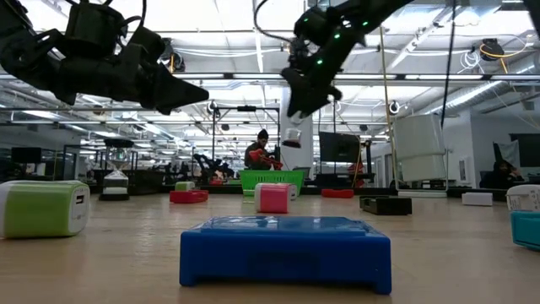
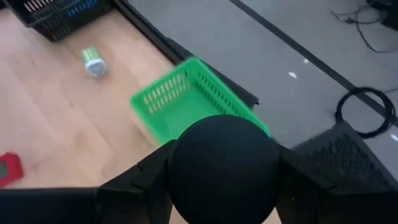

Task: Pick & Place Office items
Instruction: Put the orange hourglass into the green basket

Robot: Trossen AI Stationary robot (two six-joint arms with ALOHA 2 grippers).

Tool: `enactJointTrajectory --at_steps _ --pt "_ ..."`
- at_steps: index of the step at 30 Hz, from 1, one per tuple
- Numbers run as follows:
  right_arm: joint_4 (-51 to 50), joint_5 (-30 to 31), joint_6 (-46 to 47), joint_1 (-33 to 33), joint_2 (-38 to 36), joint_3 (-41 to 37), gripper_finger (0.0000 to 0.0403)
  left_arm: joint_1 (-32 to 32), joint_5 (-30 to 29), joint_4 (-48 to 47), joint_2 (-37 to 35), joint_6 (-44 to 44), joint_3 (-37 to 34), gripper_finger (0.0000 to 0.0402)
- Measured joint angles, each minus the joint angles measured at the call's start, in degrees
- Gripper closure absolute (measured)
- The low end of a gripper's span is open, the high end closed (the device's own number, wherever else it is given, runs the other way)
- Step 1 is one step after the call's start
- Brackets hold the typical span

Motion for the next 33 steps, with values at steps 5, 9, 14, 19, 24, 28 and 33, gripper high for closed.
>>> enactJointTrajectory --at_steps 5,9,14,19,24,28,33 --pt "-1.6 -2.3 -3.1 -2.2 7.6 6.7 0.0203 0.0 0.0 -0.3 0.0 0.0 0.0 0.0366" --pt "-0.7 -3.5 -4.4 -3.1 11.0 7.1 0.0199 0.0 -0.1 -0.5 0.0 0.0 0.0 0.0366" --pt "1.8 -3.6 -6.5 -4.1 13.3 7.1 0.0200 0.0 -0.1 -0.5 0.0 0.0 0.0 0.0366" --pt "4.9 -5.5 -8.3 -4.5 15.3 7.1 0.0199 0.0 -0.1 -0.4 0.0 0.0 0.0 0.0366" --pt "5.2 -6.5 -9.8 -4.8 17.9 7.1 0.0199 0.0 -0.1 -0.5 0.0 -0.1 0.0 0.0366" --pt "6.0 -6.3 -11.3 -4.8 18.4 7.1 0.0200 0.0 -0.1 -0.7 0.0 -0.1 0.0 0.0366" --pt "5.6 -6.3 -11.0 -5.5 18.4 7.1 0.0199 0.0 -0.1 -1.0 0.0 -0.1 0.0 0.0366"
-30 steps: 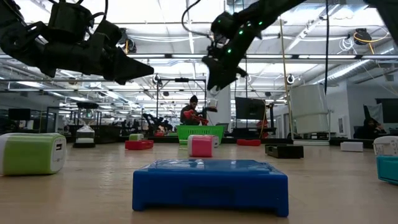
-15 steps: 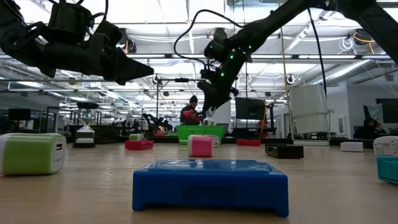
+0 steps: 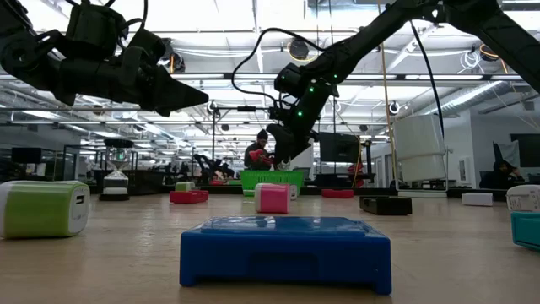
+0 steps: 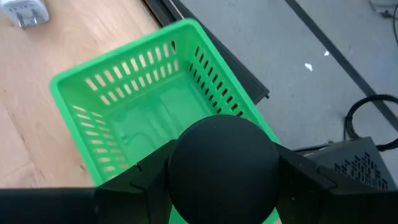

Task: Pick & Place Office items
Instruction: Put the orange hourglass into the green basket

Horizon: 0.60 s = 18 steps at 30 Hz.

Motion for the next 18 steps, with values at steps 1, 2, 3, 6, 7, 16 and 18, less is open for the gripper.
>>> enactJointTrajectory --at_steps 1,2,3,6,7,16,18 --pt "0.0 0.0 0.1 -0.2 0.0 0.0 0.0199 0.0 0.0 0.0 0.0 0.0 0.0 0.0366" --pt "0.1 0.1 0.1 -0.5 0.0 0.0 0.0199 0.0 0.0 0.0 0.0 0.0 0.0 0.0366" --pt "0.1 0.1 0.1 -0.6 0.0 0.0 0.0199 0.0 0.0 0.0 0.0 0.0 0.0 0.0366" --pt "0.1 0.3 0.1 -0.7 0.0 0.0 0.0198 0.0 0.0 -0.3 0.0 0.0 0.0 0.0366" --pt "0.3 0.2 0.1 -0.7 0.0 0.0 0.0198 0.0 0.0 -0.3 0.0 0.0 0.0 0.0366" --pt "1.5 0.2 0.8 -1.3 0.0 -0.8 0.0194 0.0 0.0 -0.3 0.0 -0.2 0.0 0.0366" --pt "1.5 0.3 0.8 -1.3 0.0 -1.4 0.0194 0.0 0.0 -0.3 0.0 -0.2 0.0 0.0366"
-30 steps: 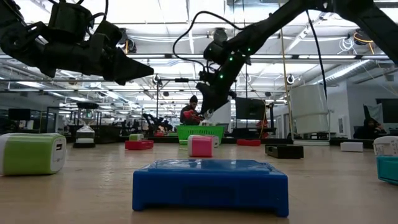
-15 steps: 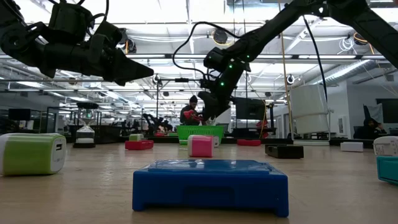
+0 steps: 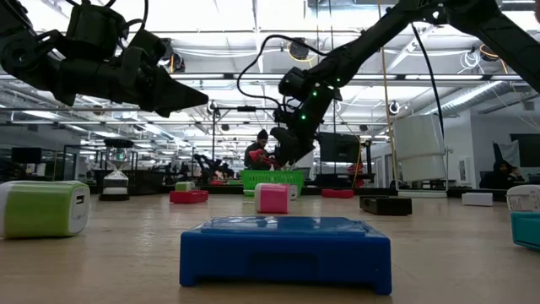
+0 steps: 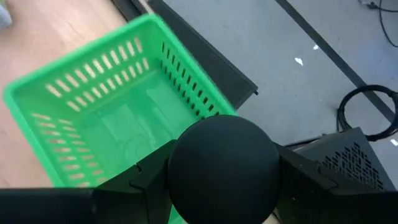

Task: Pick & Place Office items
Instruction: Put the orange hourglass into the green basket, then put the pink charger adapter into the yellow basket

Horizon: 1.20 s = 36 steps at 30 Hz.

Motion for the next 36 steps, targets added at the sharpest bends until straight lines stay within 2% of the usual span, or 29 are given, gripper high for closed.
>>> enactJointTrajectory --at_steps 12,18,23,26,33,36 --pt "4.2 0.2 0.4 0.1 0.0 -0.3 0.0170 0.0 0.0 0.0 0.0 0.0 0.0 0.0366" --pt "4.7 3.3 0.3 0.2 0.0 -0.3 0.0137 0.0 0.0 -0.4 0.0 0.0 0.0 0.0366" --pt "5.2 8.4 -0.2 0.5 0.0 -0.3 0.0109 0.0 0.0 -0.5 0.0 0.2 0.0 0.0366" --pt "6.0 8.9 -1.2 0.8 -0.5 -0.3 0.0099 0.0 0.0 -0.5 0.0 0.2 0.0 0.0366" --pt "7.8 9.1 -3.2 2.2 -1.6 -0.4 0.0096 0.0 0.0 -0.5 0.0 0.1 0.0 0.0366" --pt "8.9 11.1 -5.1 3.6 -2.9 -0.3 0.0105 0.0 0.0 -0.7 0.0 0.2 0.0 0.0366"
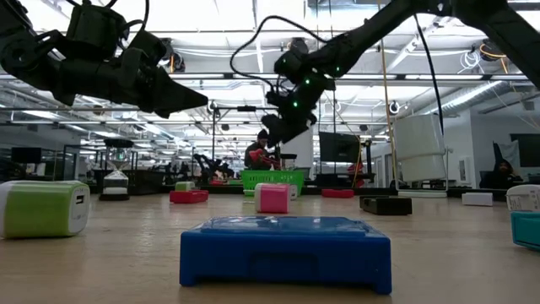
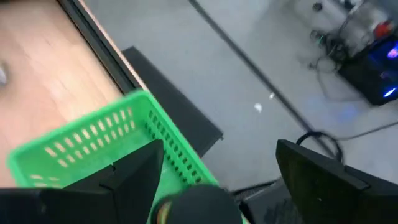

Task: Pick & Place Office items
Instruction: Put the pink charger adapter into the yellow basket

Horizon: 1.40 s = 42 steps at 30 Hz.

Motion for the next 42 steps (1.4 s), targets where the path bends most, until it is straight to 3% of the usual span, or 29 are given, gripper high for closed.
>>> enactJointTrajectory --at_steps 4,9,11,18,30,34,42 --pt "-0.4 0.9 -2.2 2.1 -3.0 0.0 0.0139 0.0 0.0 -0.3 0.0 0.0 0.0 0.0366" --pt "-3.4 0.8 -2.9 5.6 -7.9 -0.7 0.0221 0.0 0.0 -1.3 0.0 0.0 0.0 0.0366" --pt "-2.8 0.6 -3.0 7.0 -10.6 -4.4 0.0260 0.0 0.0 -1.1 0.0 -0.1 0.0 0.0366" --pt "18.2 0.5 -2.6 10.8 -20.5 -26.0 0.0389 0.5 0.0 -0.8 0.0 -2.9 0.0 0.0366" --pt "35.9 0.6 6.3 19.2 -45.3 -56.3 0.0400 0.3 -3.2 0.2 0.3 -1.9 0.0 0.0366" --pt "39.2 0.9 6.7 21.7 -50.8 -62.2 0.0402 -1.4 -6.3 0.1 0.8 -1.5 0.0 0.0366" --pt "41.6 8.3 4.5 24.8 -55.7 -67.5 0.0401 -3.7 -12.4 -0.3 4.1 -0.9 1.1 0.0366"
